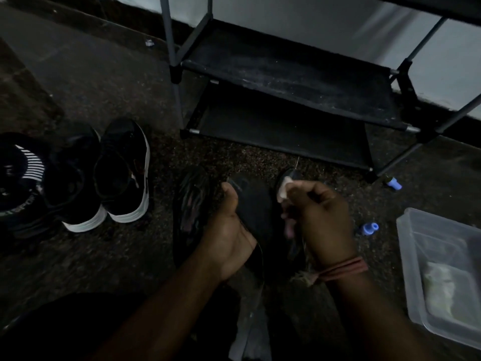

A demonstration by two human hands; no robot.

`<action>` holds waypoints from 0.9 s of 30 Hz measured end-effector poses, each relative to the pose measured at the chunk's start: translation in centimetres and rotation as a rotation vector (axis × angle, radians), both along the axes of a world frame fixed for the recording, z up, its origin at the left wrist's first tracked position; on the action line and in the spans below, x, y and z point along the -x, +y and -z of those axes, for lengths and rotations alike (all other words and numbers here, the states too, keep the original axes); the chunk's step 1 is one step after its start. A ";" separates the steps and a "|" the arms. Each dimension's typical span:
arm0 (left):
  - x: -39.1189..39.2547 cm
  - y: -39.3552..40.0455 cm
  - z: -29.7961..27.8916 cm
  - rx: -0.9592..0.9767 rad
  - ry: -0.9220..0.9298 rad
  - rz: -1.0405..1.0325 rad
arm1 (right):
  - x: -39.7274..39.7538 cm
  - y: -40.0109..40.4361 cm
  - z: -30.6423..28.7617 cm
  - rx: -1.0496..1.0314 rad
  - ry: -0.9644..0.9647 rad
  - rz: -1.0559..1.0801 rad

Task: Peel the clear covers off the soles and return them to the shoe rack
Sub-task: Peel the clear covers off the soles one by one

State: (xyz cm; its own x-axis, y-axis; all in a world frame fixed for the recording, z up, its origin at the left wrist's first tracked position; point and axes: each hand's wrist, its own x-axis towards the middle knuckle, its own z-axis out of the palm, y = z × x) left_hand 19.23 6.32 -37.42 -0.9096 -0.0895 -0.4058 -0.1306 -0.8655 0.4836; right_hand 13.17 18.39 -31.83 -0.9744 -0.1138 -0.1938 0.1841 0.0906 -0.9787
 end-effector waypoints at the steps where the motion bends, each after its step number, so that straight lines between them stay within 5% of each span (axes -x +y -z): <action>1: 0.1 -0.6 0.0 -0.014 -0.008 -0.036 | 0.2 0.0 -0.2 0.112 -0.076 0.015; 4: 0.0 -1.5 -0.4 -0.062 -0.028 -0.032 | -0.3 -0.7 -0.6 0.251 -0.158 -0.031; 7: -0.1 -1.5 -0.6 -0.162 -0.014 -0.001 | -1.0 -1.1 -0.8 0.170 -0.038 -0.103; 15: -0.4 -0.7 -1.1 -0.118 -0.023 0.094 | -1.5 -0.5 0.5 -0.439 0.641 -0.279; 20: -0.5 -0.1 -1.0 -0.020 -0.050 0.174 | -2.4 -1.4 1.3 -0.683 0.835 -0.343; 27: 0.1 -0.6 -0.7 0.083 -0.119 0.082 | -3.8 -2.1 1.6 -0.623 0.624 -0.488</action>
State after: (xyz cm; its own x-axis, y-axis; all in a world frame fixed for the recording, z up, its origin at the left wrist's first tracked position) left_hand 19.16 5.70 -36.74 -0.8611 -0.0548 -0.5054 -0.2596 -0.8074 0.5299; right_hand 16.94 16.28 -33.44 -0.7960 -0.5798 0.1739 -0.5388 0.5478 -0.6399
